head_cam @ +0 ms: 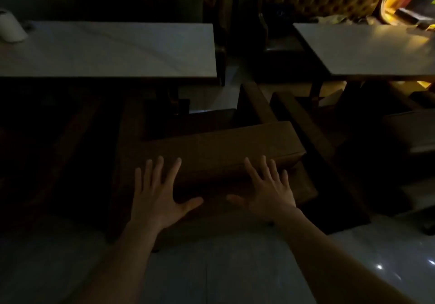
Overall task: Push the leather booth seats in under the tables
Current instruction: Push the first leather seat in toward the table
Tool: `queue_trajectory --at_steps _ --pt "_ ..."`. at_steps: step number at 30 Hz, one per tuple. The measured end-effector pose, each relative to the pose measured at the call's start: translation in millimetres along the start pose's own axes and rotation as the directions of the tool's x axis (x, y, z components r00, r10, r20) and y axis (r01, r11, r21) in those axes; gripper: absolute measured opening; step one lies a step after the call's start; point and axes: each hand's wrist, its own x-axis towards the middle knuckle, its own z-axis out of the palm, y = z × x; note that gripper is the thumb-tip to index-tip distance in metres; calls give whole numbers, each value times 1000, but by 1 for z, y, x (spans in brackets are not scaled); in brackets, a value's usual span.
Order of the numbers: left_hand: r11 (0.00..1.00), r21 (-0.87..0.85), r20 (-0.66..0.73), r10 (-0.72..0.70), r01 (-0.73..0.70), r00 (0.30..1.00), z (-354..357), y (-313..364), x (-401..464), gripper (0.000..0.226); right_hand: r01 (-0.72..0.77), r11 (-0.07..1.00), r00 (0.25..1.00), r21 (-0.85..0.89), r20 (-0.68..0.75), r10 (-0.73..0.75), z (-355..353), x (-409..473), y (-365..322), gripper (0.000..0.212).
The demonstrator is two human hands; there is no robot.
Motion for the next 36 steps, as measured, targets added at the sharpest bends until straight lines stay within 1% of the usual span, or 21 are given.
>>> queue_trajectory --at_steps 1,2,4,6,10,11,13,16,20,25,30,36 --pt "1000 4 22 3 -3 1000 6 2 -3 116 4 1000 1000 -21 24 -3 6 1 1 117" --pt "1000 0 13 17 -17 1000 17 3 -3 116 6 999 999 -39 38 -5 13 4 3 117" --pt "1000 -17 3 0 0 1000 37 6 -8 117 -18 998 997 -61 80 23 27 7 9 119" --pt "999 -40 -15 -4 4 1000 52 12 -12 118 -6 997 991 -82 135 17 43 11 16 118" --pt "998 -52 -107 25 -31 994 75 18 -18 116 21 994 988 -105 154 -5 74 23 29 113" --pt "997 -57 -110 37 -43 993 84 19 -22 115 24 995 987 -100 159 -8 81 25 31 113" --pt "996 -75 -73 36 -41 997 103 17 -31 113 36 996 986 -85 164 -21 90 28 32 114" --pt "997 -78 -6 1 -2 1000 127 10 -33 113 55 997 991 -60 127 -47 99 33 34 113" --pt "997 -54 8 -46 46 999 140 -1 -16 110 69 996 996 -52 55 -66 109 44 35 113" --pt "1000 -3 -47 -29 29 998 155 -15 -9 95 72 996 997 -45 -5 -72 126 54 33 110" --pt "999 -1 -66 -33 33 997 160 -25 -1 85 59 997 993 -57 -98 -64 132 52 29 100" --pt "1000 -30 -127 -4 0 992 159 -34 -3 76 2 997 995 -82 -94 -10 137 51 21 105"
